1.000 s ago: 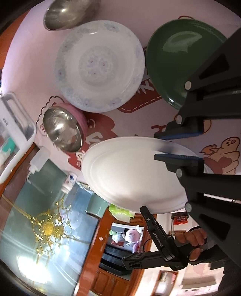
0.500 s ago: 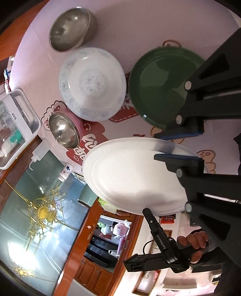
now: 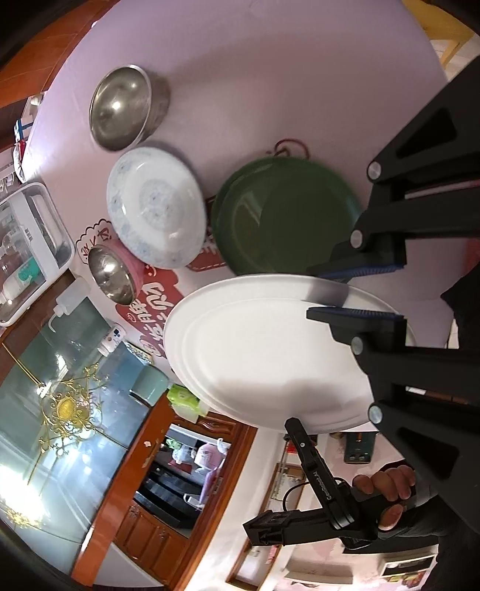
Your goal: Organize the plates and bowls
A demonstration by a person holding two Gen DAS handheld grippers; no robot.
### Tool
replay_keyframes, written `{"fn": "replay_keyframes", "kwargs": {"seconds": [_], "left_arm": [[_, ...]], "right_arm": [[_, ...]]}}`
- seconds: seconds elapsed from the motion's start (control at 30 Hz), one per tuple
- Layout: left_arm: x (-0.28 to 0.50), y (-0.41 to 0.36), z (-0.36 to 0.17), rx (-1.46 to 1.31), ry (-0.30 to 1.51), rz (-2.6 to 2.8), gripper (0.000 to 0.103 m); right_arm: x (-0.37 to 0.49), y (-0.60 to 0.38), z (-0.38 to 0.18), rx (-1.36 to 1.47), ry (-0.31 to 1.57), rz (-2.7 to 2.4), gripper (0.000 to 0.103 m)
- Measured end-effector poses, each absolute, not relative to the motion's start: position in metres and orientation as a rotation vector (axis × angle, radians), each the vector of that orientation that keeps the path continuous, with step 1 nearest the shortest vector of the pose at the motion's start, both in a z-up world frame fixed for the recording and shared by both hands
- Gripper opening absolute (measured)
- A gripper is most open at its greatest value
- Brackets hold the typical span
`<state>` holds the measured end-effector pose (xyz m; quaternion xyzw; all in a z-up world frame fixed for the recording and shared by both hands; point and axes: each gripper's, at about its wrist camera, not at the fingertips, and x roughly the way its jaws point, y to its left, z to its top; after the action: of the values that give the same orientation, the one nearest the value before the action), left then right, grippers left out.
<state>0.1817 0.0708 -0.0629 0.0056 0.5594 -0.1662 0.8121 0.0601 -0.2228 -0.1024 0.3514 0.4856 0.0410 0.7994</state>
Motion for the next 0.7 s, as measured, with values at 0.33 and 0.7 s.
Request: {"fn": "replay_keyframes", "kwargs": {"seconds": [0.33, 0.7], "left_arm": [[0.118, 0.076, -0.086, -0.010, 1.236, -0.289, 0.022], [0.077, 0.099, -0.128, -0.047, 1.326, -0.184, 0.022]], "right_arm": [[0.028, -0.217, -0.117, 0.668, 1.099, 0.128, 0.015], [0.009, -0.198, -0.147, 0.605, 1.198, 0.193, 0.015]]}}
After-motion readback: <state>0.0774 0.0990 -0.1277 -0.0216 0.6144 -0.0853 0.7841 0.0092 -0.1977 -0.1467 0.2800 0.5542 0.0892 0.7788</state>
